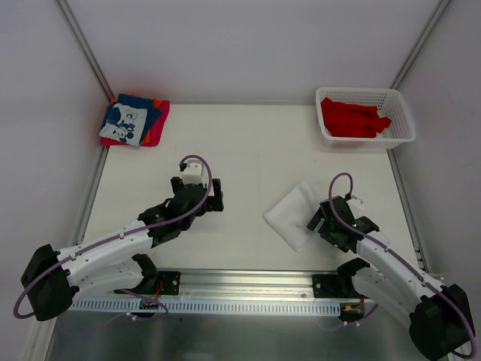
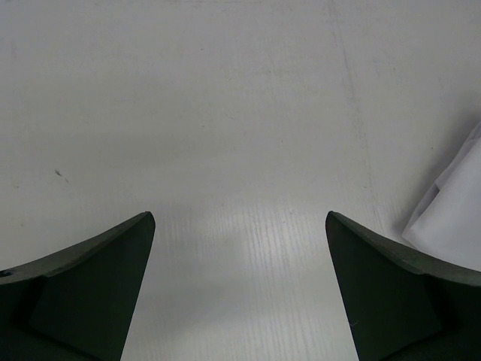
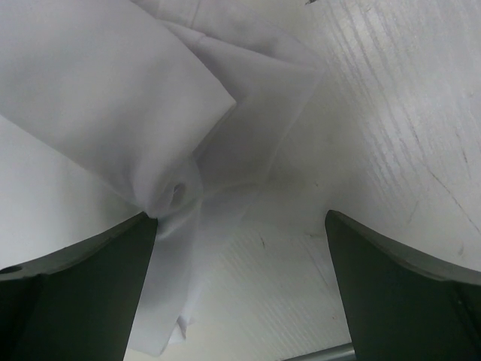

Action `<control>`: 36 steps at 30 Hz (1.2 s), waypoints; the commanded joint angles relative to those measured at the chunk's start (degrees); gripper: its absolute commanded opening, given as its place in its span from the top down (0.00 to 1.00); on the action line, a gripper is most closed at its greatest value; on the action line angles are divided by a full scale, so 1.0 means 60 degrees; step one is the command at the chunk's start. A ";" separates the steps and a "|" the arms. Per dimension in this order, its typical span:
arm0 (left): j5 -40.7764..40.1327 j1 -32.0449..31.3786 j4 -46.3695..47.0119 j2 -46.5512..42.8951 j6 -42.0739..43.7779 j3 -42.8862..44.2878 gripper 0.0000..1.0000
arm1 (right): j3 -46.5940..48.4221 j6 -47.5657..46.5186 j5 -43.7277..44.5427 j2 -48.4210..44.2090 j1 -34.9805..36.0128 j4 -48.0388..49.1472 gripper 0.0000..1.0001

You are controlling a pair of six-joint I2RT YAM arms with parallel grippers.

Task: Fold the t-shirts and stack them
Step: Neatly place the folded tshirt to the corner

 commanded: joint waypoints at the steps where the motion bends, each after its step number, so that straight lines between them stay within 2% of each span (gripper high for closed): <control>1: -0.0308 -0.0072 0.0124 0.0080 -0.0001 -0.0068 0.01 | -0.0219 -0.0161 -0.0241 0.0411 -0.0154 0.0723 0.01; 6: -0.0352 -0.0072 0.0139 0.0328 -0.0001 -0.0024 0.01 | -0.0248 -0.0395 -0.0402 0.1262 -0.0286 0.1558 0.01; 8: -0.0382 -0.0072 0.0139 0.0387 0.0014 0.0020 0.01 | -0.0248 -0.0498 -0.0446 0.1570 -0.0374 0.1866 0.06; 12: -0.0440 -0.0072 0.0139 0.0490 0.0043 0.0064 0.01 | -0.0204 -0.0717 -0.0592 0.1965 -0.0564 0.2218 0.30; 13: -0.0455 -0.0072 0.0153 0.0505 0.0058 0.0064 0.01 | -0.0161 -0.0761 -0.0607 0.2024 -0.0608 0.2335 0.42; 16: -0.0469 -0.0072 0.0153 0.0563 0.0058 0.0137 0.01 | -0.0029 -0.0908 -0.0739 0.2244 -0.0739 0.2424 0.62; 18: -0.0440 -0.0072 0.0153 0.0636 0.0087 0.0210 0.01 | 0.0059 -0.0981 -0.0797 0.2361 -0.0755 0.2468 0.64; 19: -0.0440 -0.0072 0.0153 0.0695 0.0073 0.0225 0.01 | 0.0059 -0.0981 -0.0827 0.2391 -0.0769 0.2555 0.70; 21: -0.0426 -0.0072 0.0153 0.0753 0.0102 0.0283 0.01 | 0.0074 -0.0996 -0.0915 0.2478 -0.0769 0.2599 0.73; 25: -0.0382 -0.0072 0.0153 0.0754 0.0087 0.0298 0.01 | 0.0089 -0.0981 -0.0973 0.2494 -0.0798 0.2614 0.90; 27: -0.0396 -0.0072 0.0153 0.0739 0.0087 0.0283 0.01 | 0.0060 -0.0952 -0.0988 0.2450 -0.0798 0.2614 0.92; 28: -0.0382 -0.0072 0.0153 0.0725 0.0073 0.0283 0.01 | 0.0045 -0.0967 -0.0974 0.2421 -0.0784 0.2600 0.98; 29: -0.0367 -0.0072 0.0153 0.0710 0.0058 0.0254 0.01 | 0.0030 -0.0952 -0.0945 0.2391 -0.0784 0.2600 1.00; 36: -0.0352 -0.0072 0.0153 0.0564 -0.0045 0.0123 0.01 | 0.0132 -0.1157 -0.0872 0.2142 -0.0769 0.2381 1.00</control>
